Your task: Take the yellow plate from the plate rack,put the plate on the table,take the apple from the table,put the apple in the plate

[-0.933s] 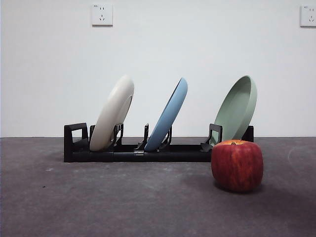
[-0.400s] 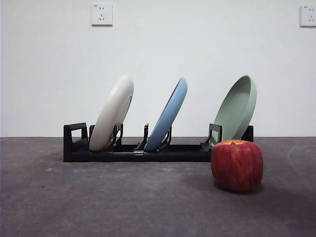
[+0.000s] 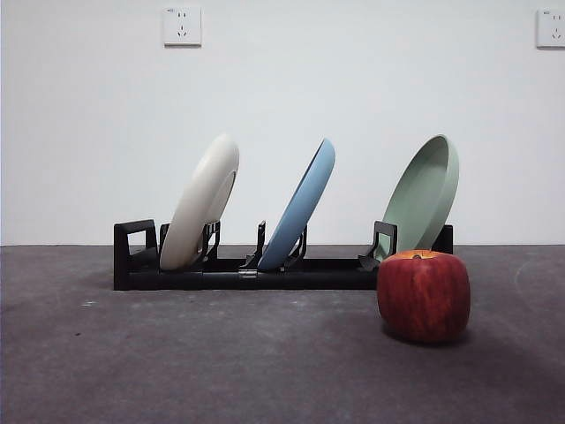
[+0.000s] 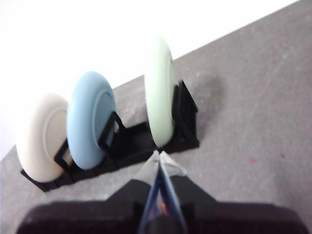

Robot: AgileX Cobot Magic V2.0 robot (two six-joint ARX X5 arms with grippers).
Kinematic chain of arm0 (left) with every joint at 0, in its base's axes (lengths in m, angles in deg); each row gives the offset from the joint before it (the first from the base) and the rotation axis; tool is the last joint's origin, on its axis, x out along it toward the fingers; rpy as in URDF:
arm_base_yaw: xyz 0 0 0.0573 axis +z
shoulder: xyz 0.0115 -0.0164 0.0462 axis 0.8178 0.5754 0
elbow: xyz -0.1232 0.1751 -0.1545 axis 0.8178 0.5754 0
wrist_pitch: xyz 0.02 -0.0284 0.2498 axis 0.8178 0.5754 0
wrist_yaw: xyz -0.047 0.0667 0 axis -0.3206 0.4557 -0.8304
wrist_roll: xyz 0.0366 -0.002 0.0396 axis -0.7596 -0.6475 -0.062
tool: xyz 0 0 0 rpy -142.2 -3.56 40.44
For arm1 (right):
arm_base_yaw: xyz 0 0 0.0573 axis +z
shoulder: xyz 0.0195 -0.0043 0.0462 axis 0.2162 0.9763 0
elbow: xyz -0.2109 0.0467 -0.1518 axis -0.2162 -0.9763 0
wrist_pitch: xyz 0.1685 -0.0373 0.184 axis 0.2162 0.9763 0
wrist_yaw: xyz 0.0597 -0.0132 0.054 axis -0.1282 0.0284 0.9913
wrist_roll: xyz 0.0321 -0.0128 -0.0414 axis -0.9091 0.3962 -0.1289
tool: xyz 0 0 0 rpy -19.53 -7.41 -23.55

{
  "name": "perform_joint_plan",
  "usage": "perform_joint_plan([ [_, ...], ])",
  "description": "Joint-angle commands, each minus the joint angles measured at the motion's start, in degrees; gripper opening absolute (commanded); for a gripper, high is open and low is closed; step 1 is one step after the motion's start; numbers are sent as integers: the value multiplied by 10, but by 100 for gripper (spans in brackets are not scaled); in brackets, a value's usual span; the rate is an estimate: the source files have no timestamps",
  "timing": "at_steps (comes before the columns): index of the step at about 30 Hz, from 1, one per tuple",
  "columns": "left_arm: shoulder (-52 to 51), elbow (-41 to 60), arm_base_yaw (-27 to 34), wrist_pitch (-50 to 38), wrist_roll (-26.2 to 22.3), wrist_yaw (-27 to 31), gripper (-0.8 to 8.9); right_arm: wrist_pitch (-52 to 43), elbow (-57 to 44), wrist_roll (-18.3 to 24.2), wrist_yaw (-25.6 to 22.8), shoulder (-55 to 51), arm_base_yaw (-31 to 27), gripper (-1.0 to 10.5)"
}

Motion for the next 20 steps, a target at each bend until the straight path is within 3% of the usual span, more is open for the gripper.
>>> perform_joint_plan([
  [1, 50, -42, 2, -2, 4, 2, -6, -5, 49, -4, -1, 51, 0, -10],
  [5, 135, -112, 2, 2, 1, -16, -6, 6, 122, 10, 3, 130, 0, -10],
  [9, 230, -198, 2, 17, -2, -66, -6, 47, 205, 55, 11, 215, 0, -10],
  [15, 382, -340, 2, 52, -3, -140, -6, 136, 338, 131, 50, 347, 0, -8],
  [20, 506, -456, 1, 100, -28, -182, -6, 183, 429, 153, 99, 436, 0, -2],
])
